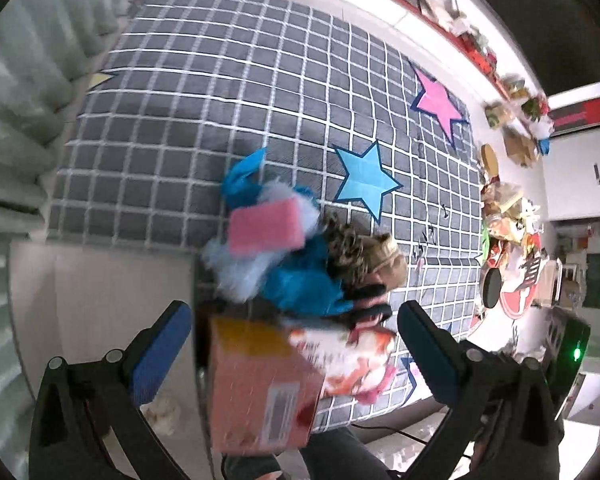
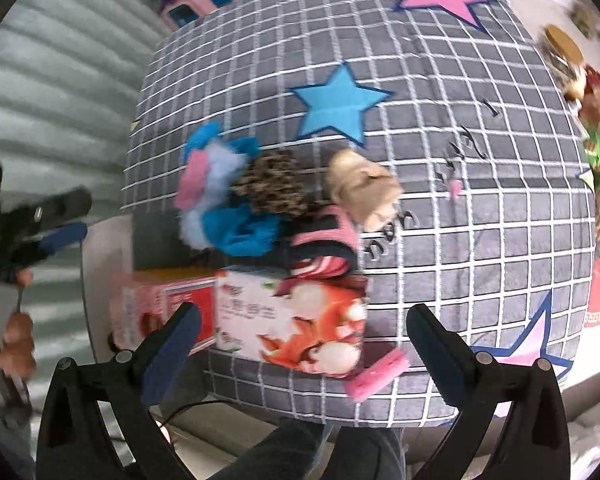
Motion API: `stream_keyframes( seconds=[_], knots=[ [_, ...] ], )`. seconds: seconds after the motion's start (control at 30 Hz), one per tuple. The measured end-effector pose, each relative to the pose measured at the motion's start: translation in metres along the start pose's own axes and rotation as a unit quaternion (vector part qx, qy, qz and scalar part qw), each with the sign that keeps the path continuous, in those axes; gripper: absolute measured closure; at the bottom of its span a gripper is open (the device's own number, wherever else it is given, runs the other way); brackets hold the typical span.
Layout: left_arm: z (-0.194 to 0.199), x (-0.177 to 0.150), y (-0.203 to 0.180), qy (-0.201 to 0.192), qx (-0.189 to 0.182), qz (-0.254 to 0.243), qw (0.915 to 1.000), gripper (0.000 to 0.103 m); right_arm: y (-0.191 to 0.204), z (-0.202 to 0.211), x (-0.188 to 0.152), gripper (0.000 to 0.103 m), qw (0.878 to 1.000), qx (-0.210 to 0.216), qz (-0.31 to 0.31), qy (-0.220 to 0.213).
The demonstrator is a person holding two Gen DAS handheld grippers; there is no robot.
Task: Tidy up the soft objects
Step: 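Move both tools back to the pile of soft items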
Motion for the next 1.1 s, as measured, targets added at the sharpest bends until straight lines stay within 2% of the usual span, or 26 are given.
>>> stream_keyframes(
  seconds=[0.23,0.43,0.63,0.83,0.97,1.1],
  knots=[
    [-0.053,0.042,-0.009,0.040,0.041,-0.006,0.9983,0.000,-0.038,-0.018,0.014,0.000,0.999,0.007,-0.033,0.018],
    [-0.085,0.052,-0.005,0.075,0.063,0.008,0.9952,0.000,-0.060,-0.035,0.026,0.000,0.998,0.017,-0.050,0.037],
    [-0.114,0.062,0.002,0.104,0.075,0.018,0.9916,0.000,-0.064,-0.047,0.037,0.000,0.997,0.022,-0.049,0.050],
    [-0.132,0.060,0.014,0.142,0.043,0.048,0.9878,0.000,-0.063,-0.055,0.044,0.000,0.997,0.030,-0.045,0.057],
    [-0.140,0.056,0.018,0.154,0.062,0.050,0.9849,0.000,-0.063,-0.064,0.050,0.000,0.997,0.029,-0.042,0.064],
    [-0.139,0.053,0.020,0.147,0.055,0.051,0.9863,0.011,-0.066,-0.076,0.058,0.000,0.996,0.022,-0.045,0.068]
  ],
)
Point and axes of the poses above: each gripper's, at about its wrist camera, not at the fingertips, and z roughly against the way its jaws point, y to its left, x to its top, the point moved 2 cm from there along -z, roughly the way its jaws point, and after that the axes turned 3 degrees about z, right-handed, at the moved point
